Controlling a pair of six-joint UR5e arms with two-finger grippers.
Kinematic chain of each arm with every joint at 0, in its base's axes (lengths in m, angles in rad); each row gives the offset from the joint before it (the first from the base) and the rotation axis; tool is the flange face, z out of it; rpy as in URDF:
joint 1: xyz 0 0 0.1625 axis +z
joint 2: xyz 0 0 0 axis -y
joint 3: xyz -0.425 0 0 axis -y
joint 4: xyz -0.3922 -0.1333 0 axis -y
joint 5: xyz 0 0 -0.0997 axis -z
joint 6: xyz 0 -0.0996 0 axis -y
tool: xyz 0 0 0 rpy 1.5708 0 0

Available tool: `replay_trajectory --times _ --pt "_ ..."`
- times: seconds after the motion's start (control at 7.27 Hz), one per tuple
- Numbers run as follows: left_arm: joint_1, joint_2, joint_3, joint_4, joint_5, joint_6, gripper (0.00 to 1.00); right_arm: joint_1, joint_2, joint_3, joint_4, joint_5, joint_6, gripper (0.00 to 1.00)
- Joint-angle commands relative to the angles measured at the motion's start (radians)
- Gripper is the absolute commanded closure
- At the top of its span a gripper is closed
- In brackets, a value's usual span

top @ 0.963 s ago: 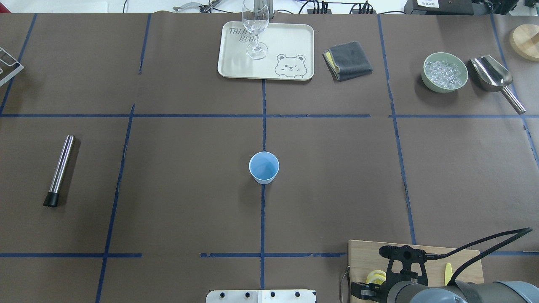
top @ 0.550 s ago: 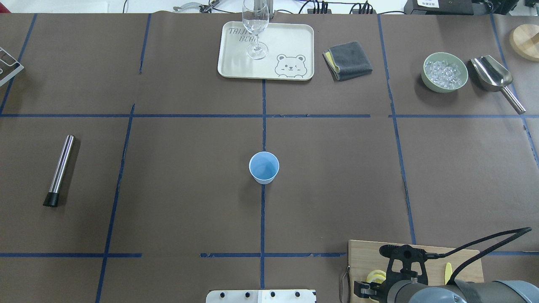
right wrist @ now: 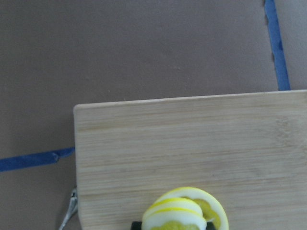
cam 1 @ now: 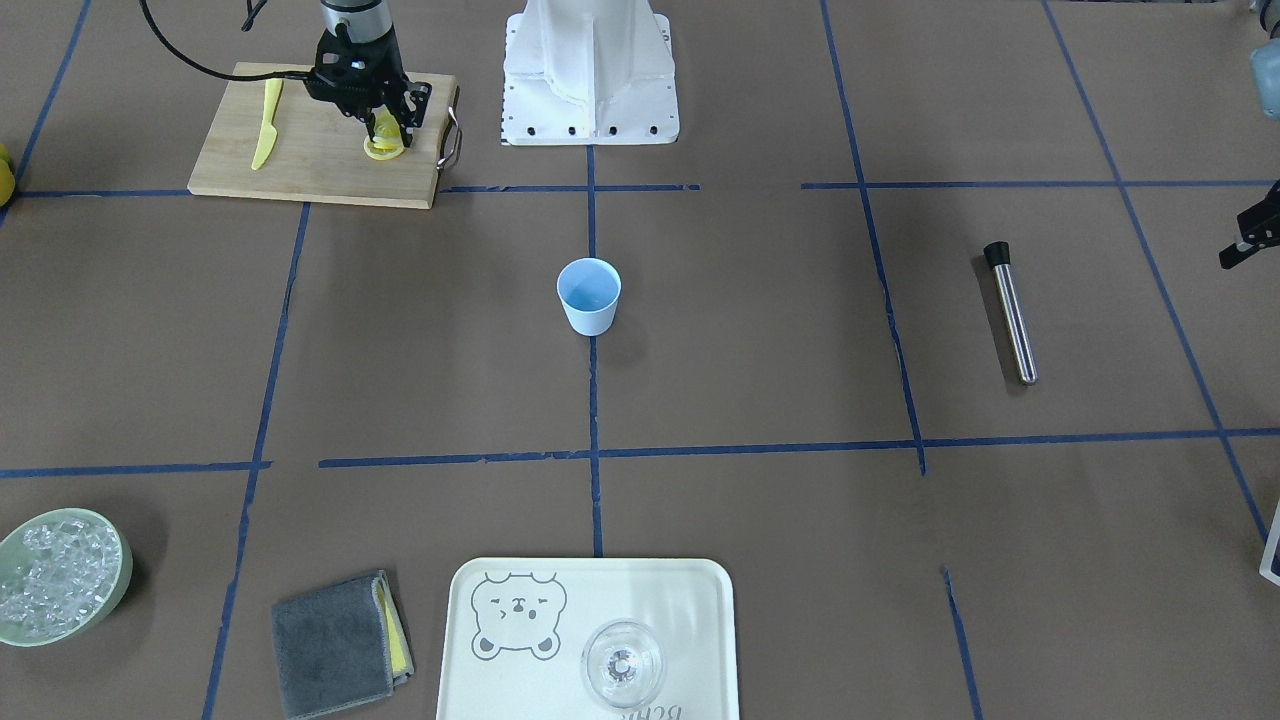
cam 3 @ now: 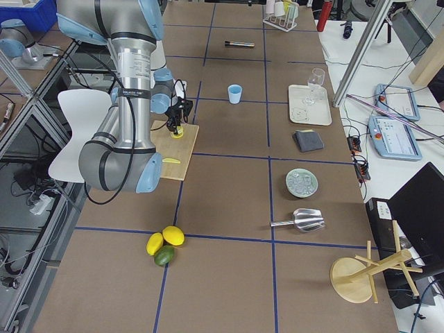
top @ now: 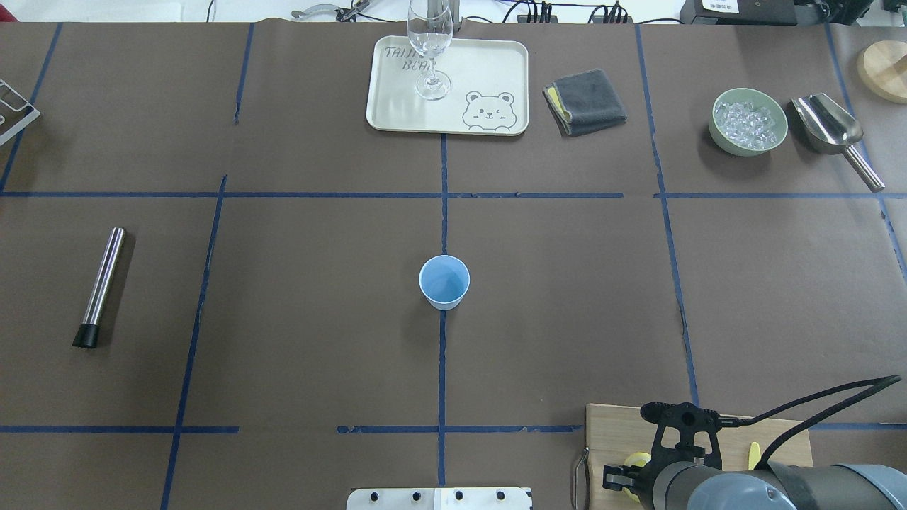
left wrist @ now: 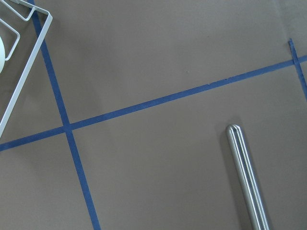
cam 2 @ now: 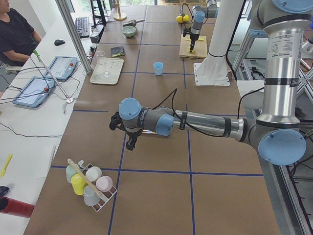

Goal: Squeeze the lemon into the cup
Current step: 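Close the right gripper on the lemon slice and lift it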

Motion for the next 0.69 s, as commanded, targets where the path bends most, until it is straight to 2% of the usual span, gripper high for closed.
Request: replay_trajectory --times 0.0,0.41,0.55 --pt "0.000 0.002 -0.001 0.000 0.000 0.000 0.00 0.023 -0.003 0.021 0.000 0.001 -0.002 0.53" --pt "0.000 0.002 -0.001 0.000 -0.002 0.000 0.00 0.049 0.006 0.079 -0.046 0.003 -0.002 0.51" --pt "0.000 0.002 -0.001 0.000 -0.002 0.000 0.00 0.085 0.058 0.088 -0.069 0.004 -0.003 0.51"
